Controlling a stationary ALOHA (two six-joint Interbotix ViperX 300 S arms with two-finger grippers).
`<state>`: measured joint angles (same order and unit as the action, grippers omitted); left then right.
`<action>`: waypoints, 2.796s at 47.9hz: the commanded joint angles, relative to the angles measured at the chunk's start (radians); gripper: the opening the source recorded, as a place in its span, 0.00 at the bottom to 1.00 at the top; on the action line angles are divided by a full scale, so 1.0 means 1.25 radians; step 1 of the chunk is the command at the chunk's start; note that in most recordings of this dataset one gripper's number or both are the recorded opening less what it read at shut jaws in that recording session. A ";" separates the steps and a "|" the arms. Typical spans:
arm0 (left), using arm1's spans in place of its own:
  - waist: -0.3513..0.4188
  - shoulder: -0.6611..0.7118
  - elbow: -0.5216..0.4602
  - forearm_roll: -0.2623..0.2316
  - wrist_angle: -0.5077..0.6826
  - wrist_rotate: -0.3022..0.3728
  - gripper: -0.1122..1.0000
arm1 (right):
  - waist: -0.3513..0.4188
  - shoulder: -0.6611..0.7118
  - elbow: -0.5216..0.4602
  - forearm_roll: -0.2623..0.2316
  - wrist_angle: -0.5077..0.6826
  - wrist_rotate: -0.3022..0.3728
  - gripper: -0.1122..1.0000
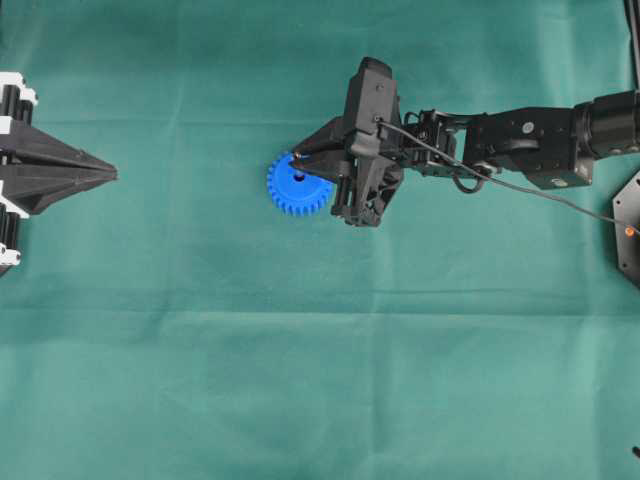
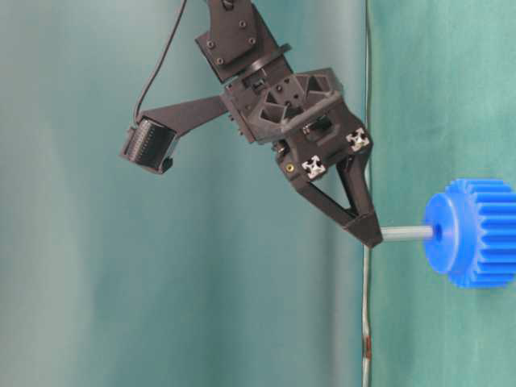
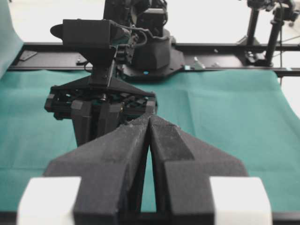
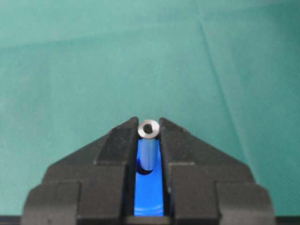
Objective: Insert the shaft placed at a random location into the center hole of the medium gear at another random location.
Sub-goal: 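Lower the shaft with the right gripper into the gear's center hole, then open the right gripper and withdraw it from the gear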
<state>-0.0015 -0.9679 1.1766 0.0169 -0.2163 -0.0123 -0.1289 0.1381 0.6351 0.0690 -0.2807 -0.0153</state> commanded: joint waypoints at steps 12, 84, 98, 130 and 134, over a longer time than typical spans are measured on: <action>0.001 0.006 -0.017 0.001 -0.005 -0.001 0.10 | 0.002 -0.013 -0.010 0.000 -0.017 0.000 0.22; 0.001 0.007 -0.016 0.001 -0.004 -0.001 0.10 | 0.018 0.072 -0.001 0.006 -0.059 0.011 0.22; 0.001 0.007 -0.016 0.001 -0.005 -0.001 0.10 | 0.018 0.071 0.000 0.006 -0.058 0.011 0.22; 0.000 0.006 -0.016 0.001 -0.005 -0.004 0.10 | 0.031 0.058 -0.005 0.007 -0.058 0.011 0.84; 0.001 0.006 -0.016 0.001 -0.005 -0.004 0.10 | 0.032 0.042 -0.005 0.006 -0.055 0.011 0.82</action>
<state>-0.0015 -0.9664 1.1766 0.0153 -0.2163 -0.0153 -0.0936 0.2393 0.6473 0.0752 -0.3467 -0.0123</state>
